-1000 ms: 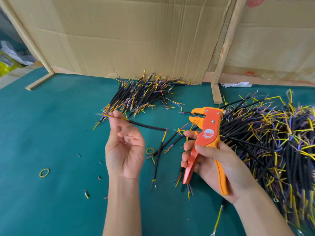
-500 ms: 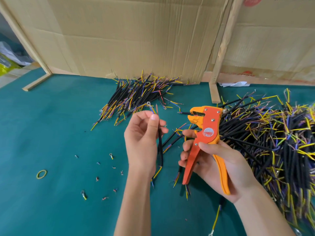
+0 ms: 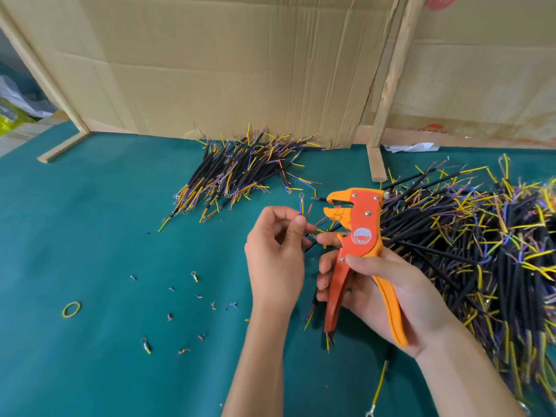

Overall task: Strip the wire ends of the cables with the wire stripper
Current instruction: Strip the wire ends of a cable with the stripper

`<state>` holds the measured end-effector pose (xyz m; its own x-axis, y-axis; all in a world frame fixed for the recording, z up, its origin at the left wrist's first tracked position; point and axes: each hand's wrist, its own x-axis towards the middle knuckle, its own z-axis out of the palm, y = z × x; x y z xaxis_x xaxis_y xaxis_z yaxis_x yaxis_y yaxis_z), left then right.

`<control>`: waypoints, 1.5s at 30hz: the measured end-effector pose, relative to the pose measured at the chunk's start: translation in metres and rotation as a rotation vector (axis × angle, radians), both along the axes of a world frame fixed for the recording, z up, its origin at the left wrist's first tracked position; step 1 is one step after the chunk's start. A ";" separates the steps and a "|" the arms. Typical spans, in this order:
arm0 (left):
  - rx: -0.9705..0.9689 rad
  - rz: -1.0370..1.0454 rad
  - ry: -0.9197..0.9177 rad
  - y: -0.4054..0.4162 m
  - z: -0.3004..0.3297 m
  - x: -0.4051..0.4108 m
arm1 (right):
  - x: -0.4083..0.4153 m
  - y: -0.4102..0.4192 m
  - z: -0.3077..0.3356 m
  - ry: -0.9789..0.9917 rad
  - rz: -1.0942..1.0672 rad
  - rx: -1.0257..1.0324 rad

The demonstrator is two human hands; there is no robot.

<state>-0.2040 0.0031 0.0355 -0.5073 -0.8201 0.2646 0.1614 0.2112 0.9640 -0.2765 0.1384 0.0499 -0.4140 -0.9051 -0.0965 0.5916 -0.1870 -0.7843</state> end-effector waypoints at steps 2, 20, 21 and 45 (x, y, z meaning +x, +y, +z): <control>0.052 -0.042 0.022 -0.001 0.002 0.001 | 0.000 -0.001 -0.001 0.006 -0.016 0.001; 0.356 0.430 0.136 -0.021 0.012 0.020 | -0.004 0.009 -0.003 -0.002 0.260 -0.102; 0.150 0.452 0.018 -0.020 0.011 0.020 | -0.006 0.010 -0.003 -0.036 0.223 -0.132; -0.400 0.005 -0.274 0.005 0.009 0.003 | -0.010 0.008 -0.001 0.011 -0.069 -0.117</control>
